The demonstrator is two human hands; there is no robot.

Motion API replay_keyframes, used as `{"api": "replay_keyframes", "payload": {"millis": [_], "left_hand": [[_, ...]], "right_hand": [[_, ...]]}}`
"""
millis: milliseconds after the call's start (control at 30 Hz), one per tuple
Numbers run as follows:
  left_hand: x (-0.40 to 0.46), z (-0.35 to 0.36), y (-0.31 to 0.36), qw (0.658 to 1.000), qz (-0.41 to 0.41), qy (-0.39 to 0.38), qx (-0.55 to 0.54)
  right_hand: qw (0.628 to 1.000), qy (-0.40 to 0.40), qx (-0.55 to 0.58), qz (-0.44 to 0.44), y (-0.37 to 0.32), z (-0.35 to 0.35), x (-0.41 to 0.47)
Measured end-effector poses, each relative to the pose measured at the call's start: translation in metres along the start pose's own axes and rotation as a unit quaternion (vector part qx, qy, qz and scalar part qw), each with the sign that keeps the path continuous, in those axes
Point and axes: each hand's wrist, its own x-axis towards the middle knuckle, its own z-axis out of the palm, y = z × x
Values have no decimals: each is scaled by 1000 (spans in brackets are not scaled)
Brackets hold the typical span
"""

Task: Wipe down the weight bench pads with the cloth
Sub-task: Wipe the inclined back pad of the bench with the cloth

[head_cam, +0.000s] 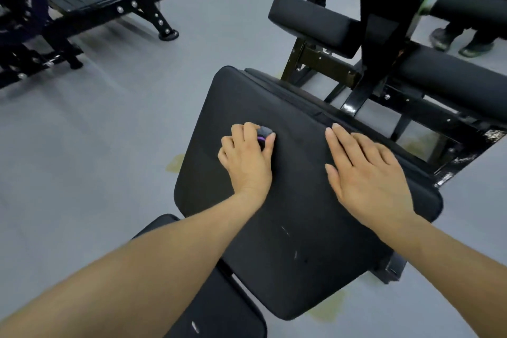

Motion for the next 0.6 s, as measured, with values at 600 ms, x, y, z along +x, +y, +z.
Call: {"api": "replay_keyframes", "payload": {"millis": [600], "left_hand": [[11, 8, 35, 989, 148, 0, -10]], "right_hand": [[998, 39, -31, 26, 0, 10, -6]]}}
